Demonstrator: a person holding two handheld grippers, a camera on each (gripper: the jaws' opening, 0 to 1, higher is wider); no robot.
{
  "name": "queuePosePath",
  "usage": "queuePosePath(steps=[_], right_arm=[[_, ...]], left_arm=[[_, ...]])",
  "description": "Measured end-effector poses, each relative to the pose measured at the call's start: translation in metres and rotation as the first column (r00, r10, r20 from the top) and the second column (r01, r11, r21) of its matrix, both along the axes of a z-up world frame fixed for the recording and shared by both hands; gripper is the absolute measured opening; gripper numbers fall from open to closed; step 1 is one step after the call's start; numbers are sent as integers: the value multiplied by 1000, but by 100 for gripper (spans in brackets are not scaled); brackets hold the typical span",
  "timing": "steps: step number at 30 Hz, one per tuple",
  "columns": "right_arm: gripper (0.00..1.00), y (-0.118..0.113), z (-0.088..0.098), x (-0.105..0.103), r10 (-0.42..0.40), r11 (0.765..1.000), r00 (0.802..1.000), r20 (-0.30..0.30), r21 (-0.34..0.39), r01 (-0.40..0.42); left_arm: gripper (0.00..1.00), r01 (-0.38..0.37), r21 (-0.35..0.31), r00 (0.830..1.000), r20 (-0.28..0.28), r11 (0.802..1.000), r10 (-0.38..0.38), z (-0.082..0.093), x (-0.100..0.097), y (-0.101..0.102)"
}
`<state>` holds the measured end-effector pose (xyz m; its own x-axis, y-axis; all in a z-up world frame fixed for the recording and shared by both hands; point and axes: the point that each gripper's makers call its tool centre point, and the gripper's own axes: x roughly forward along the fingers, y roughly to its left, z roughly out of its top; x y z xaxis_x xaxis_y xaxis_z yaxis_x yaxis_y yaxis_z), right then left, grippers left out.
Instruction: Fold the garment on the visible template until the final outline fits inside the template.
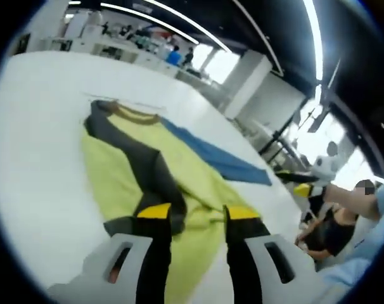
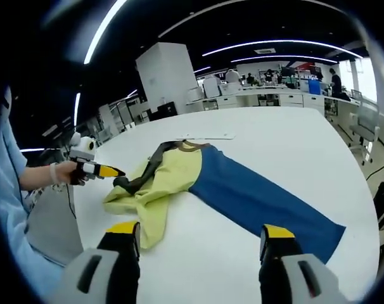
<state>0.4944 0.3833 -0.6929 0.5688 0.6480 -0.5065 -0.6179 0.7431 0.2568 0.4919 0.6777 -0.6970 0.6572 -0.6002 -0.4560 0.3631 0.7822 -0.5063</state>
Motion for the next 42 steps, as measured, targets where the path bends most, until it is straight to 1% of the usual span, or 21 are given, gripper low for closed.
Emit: queuePosePath(steps=[2,3,4,7,9,13,16,18,20,23,25,27,29,30,32,33,34,37,38,42], right_arm=[[77,0,-2,-1,-1,1000,1000,-5,-1,1],[77,-1,-2,-1,0,1000,1000,-4,1,0],[77,0,-1,-1,-1,1000,1000,-6,2,1],[77,0,-1,-1,0,1000,1000,-7,5,0],[77,0,-2,-2,0,1000,1000,-7,6,0],[76,1,-2,-3,0,1000,1000,-9,6,0],[76,-1,-2,-3,-3,1000,1000,-9,7,3],[76,-2,-3,-3,-6,1000,1000,-9,5,6],[76,-4,-4,-2,-9,1000,1000,-11,5,9],[76,-5,-4,-4,-12,1000,1000,-11,2,12],[76,-6,-4,-4,-15,1000,1000,-13,3,15],[75,-6,-5,-5,-19,1000,1000,-17,2,19],[75,-6,-6,-5,-23,1000,1000,-20,2,23],[75,-6,-7,-5,-22,1000,1000,-19,3,22],[75,-5,-6,-6,-20,1000,1000,-18,6,20],[75,-4,-6,-6,-19,1000,1000,-17,6,19],[75,-2,-5,-6,-19,1000,1000,-17,5,19],[75,-1,-4,-7,-18,1000,1000,-17,8,18],[75,-1,-4,-6,-18,1000,1000,-15,7,18],[75,0,-5,-6,-15,1000,1000,-17,5,15]], left_arm=[[33,-13,25,1000,-4,1000,13,-2,-1,17],[31,-16,27,1000,-4,1000,16,-3,0,23],[29,-26,30,1000,-16,999,27,-7,-1,31],[31,-49,57,998,-32,997,51,-15,-1,46],[30,-59,65,997,-48,996,62,-20,-2,52],[29,-63,63,994,-82,996,68,-32,-2,55],[29,-72,61,993,-88,996,77,-37,1,56],[28,-79,51,992,-100,996,84,-42,3,56],[27,-95,27,988,-123,995,98,-46,4,57],[21,-106,-3,986,-130,994,105,-45,6,57],[13,-104,-26,987,-129,994,100,-42,7,55],[5,-105,-28,986,-130,994,101,-41,8,55],[1,-98,-48,988,-127,994,91,-37,8,54],[1,-97,-58,988,-129,994,89,-36,8,53],[1,-86,-52,989,-123,995,79,-33,5,52],[1,-50,-47,995,-89,998,45,-28,3,48],[1,-32,-51,997,-76,998,28,-25,1,45],[0,32,-70,997,-65,997,-37,-16,-11,32],[0,65,-66,995,-65,996,-69,-15,-18,26],[0,123,-33,989,-83,992,-126,-22,-37,10]])
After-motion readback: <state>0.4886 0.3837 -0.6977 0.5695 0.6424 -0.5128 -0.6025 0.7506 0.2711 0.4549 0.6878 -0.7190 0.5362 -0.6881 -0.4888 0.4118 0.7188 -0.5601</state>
